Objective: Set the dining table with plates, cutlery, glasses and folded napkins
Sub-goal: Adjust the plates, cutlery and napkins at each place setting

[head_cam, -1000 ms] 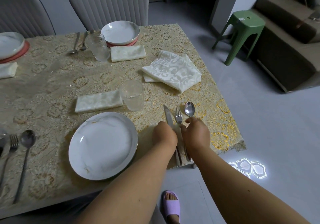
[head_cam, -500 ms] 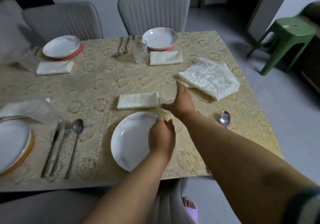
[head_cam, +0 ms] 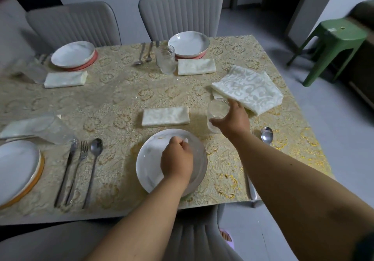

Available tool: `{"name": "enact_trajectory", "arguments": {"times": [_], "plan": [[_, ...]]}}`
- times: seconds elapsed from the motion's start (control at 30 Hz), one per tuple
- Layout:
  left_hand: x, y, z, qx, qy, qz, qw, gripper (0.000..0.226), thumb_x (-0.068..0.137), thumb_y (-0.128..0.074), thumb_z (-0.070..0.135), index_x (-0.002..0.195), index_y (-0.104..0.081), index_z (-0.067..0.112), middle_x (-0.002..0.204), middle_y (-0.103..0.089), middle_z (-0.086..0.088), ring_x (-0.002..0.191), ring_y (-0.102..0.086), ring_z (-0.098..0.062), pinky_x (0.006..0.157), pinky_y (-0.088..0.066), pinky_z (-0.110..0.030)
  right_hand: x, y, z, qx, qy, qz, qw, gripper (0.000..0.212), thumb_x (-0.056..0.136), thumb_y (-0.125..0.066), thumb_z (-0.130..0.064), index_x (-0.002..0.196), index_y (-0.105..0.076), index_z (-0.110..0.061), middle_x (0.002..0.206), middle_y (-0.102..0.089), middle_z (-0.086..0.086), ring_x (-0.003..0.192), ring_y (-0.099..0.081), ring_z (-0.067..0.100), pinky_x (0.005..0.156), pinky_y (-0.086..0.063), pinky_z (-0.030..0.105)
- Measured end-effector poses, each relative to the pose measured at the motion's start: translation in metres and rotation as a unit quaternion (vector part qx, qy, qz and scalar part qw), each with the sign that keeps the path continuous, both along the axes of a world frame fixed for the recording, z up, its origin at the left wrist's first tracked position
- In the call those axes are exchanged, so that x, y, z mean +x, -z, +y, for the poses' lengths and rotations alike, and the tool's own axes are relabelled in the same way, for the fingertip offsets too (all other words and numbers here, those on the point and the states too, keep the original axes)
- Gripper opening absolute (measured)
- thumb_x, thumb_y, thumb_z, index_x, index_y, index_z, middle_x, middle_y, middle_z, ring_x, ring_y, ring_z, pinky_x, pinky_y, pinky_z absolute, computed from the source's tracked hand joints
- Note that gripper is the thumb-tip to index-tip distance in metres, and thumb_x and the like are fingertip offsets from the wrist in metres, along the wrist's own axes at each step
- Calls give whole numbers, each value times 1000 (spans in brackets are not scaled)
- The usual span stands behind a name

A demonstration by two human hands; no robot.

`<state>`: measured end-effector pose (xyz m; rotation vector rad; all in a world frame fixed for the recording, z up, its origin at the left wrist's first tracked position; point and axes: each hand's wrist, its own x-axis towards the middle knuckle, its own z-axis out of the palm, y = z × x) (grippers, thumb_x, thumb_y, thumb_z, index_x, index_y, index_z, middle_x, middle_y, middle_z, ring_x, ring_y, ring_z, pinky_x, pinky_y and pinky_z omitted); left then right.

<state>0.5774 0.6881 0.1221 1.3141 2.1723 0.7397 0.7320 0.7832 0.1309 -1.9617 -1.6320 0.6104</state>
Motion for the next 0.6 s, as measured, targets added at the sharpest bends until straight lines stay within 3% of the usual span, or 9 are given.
{"name": "enact_trajectory", "arguments": {"times": [0.07,0.17,0.23,0.33,0.43,0.53,0.6], "plan": [[-12,-1,1,-1,-31,34,999,21,99,-44,28,89,-55,14,71,-54,3,72,-52,-22,60,-37,-30,-3,-2,-5,3,12,-18,1000,97,70,-78,-45,146,-27,-11,147,-37,6,136,-34,24,110,-31,36],[-38,2,0,38,-104,84,990,19,92,-51,24,102,-62,12,104,-60,-10,102,-52,-32,82,-44,-39,-16,-2,-31,65,91,-56,992,81,79,-63,-53,140,-33,-10,138,-42,11,130,-35,26,109,-28,35],[-58,6,-1,13,-146,107,983,29,90,-56,25,114,-60,9,121,-52,-17,117,-43,-35,95,-38,-41,-31,6,-53,51,105,3,993,63,84,-59,-46,134,-37,-14,123,-53,9,117,-47,26,96,-37,35],[-83,10,-4,-116,-170,111,972,46,92,-54,34,127,-49,4,136,-43,-20,127,-36,-37,102,-34,-42,-52,17,-76,-4,105,98,990,56,86,-61,-37,131,-34,-17,104,-63,8,95,-61,27,73,-46,32],[-96,18,-7,-222,-163,54,960,56,94,-50,40,134,-41,2,139,-41,-21,127,-40,-38,100,-39,-45,-60,23,-84,-82,139,99,982,50,86,-61,-37,122,-38,-10,105,-62,9,94,-61,30,71,-43,31],[-103,27,-7,-242,-137,44,960,55,94,-49,41,131,-42,0,133,-48,-22,120,-50,-39,97,-46,-45,-63,28,-83,-232,100,70,965,53,87,-60,-39,120,-41,-3,111,-60,13,100,-60,32,72,-46,33],[-105,29,-6,-249,-107,44,961,53,95,-46,41,129,-47,-1,129,-55,-19,114,-56,-37,94,-49,-43,-66,28,-80,-283,69,72,954,51,89,-58,-38,121,-46,0,112,-61,13,101,-60,31,71,-45,31]]}}
